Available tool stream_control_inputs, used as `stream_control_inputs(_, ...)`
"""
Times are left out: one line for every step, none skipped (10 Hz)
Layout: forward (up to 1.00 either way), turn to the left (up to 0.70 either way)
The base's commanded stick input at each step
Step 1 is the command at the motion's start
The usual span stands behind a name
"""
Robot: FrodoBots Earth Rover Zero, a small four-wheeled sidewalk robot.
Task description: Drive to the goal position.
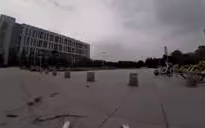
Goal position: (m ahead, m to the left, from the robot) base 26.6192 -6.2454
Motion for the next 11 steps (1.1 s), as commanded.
stream_control_inputs(0.7, 0.0)
stream_control_inputs(0.7, 0.0)
stream_control_inputs(0.7, 0.0)
stream_control_inputs(0.7, 0.0)
stream_control_inputs(0.7, 0.0)
stream_control_inputs(0.7, 0.0)
stream_control_inputs(0.7, 0.0)
stream_control_inputs(0.7, 0.0)
stream_control_inputs(0.7, -0.21)
stream_control_inputs(0.7, -0.28)
stream_control_inputs(0.7, -0.11)
